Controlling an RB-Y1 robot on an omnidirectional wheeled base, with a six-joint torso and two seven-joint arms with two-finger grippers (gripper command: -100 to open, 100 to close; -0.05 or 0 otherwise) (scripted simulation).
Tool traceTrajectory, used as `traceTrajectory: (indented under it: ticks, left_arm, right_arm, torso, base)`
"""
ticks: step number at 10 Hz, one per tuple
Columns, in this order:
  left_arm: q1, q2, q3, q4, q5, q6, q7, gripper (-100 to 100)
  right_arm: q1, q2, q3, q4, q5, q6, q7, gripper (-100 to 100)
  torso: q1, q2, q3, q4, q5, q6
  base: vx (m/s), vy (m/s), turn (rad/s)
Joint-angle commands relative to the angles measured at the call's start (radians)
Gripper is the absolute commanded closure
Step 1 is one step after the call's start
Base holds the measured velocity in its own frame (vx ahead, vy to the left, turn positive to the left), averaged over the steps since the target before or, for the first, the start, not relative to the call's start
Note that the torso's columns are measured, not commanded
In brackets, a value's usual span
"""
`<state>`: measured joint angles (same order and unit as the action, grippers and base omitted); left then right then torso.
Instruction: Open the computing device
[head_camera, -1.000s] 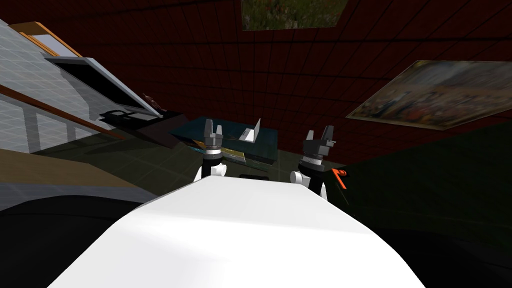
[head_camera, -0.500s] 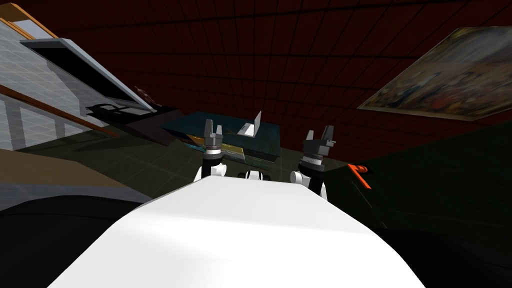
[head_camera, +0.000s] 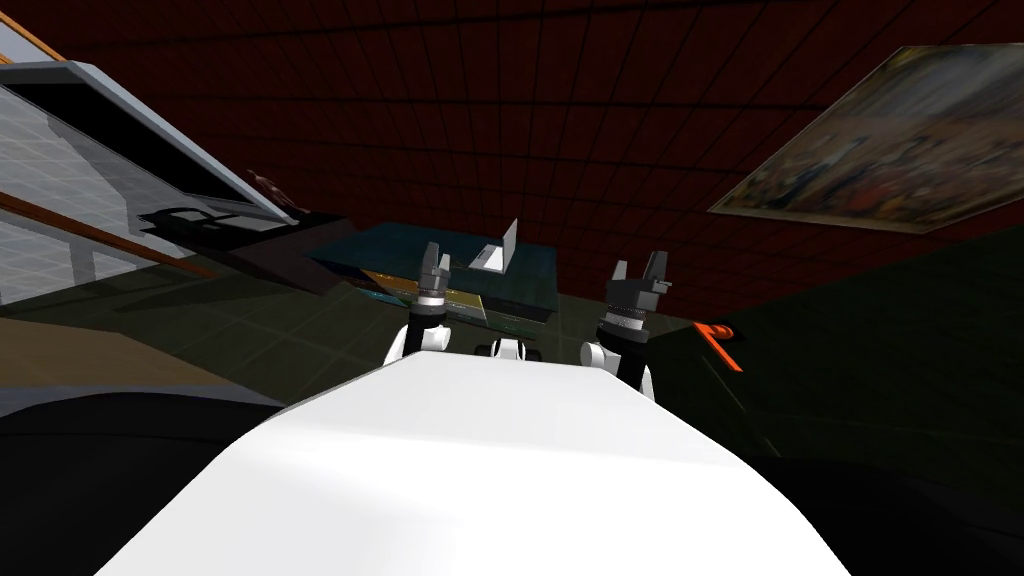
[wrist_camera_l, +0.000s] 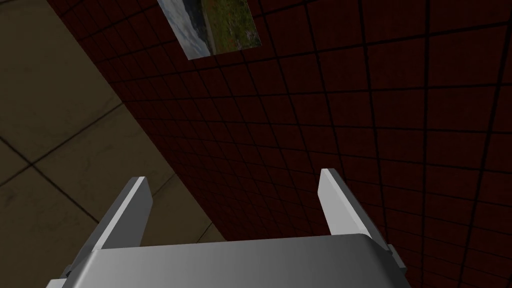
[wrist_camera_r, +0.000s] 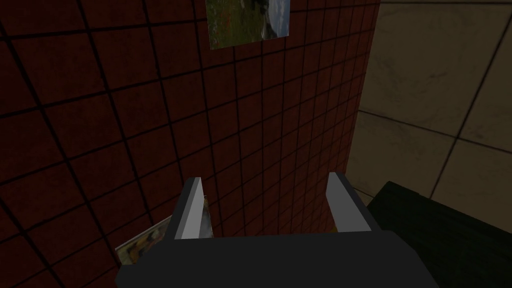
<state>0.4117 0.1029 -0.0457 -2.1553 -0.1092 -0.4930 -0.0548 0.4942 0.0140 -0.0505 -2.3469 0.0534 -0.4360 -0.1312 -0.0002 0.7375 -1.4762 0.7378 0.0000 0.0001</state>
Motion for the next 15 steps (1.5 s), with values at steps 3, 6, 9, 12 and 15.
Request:
traceTrajectory:
  ticks: [3,6,9,12,15]
  left_arm:
    - [-0.057,0.027,0.025,0.079,-0.03,0.069,-0.025,-100]
    - [-0.099,0.031,0.041,0.137,-0.05,0.114,-0.043,-100]
    - [-0.139,0.03,0.056,0.192,-0.069,0.155,-0.059,-100]
    - [-0.185,0.024,0.073,0.256,-0.092,0.205,-0.078,-100]
    - [-0.217,0.023,0.086,0.302,-0.108,0.24,-0.091,-100]
  right_arm:
    - [0.0,0.0,0.0,0.0,0.0,0.0,0.0,0]
    - [0.0,0.0,0.0,0.0,0.0,0.0,0.0,0]
    - [0.0,0.0,0.0,0.0,0.0,0.0,0.0,0]
    - [0.0,0.0,0.0,0.0,0.0,0.0,0.0,0]
    - [0.0,0.0,0.0,0.0,0.0,0.0,0.0,0]
  torso:
    - [0.001,0.001,0.0,0.0,0.0,0.0]
    - [0.0,0.001,0.0,0.0,0.0,0.0]
    - [0.0,0.001,0.0,0.0,0.0,0.0]
    - [0.0,0.001,0.0,0.0,0.0,0.0]
    - [0.0,0.0,0.0,0.0,0.0,0.0]
  base:
    - [0.031,-0.039,-0.057]
    - [0.023,-0.031,-0.081]
    - [0.029,-0.032,-0.069]
    - [0.026,-0.037,-0.077]
    - [0.033,-0.039,-0.072]
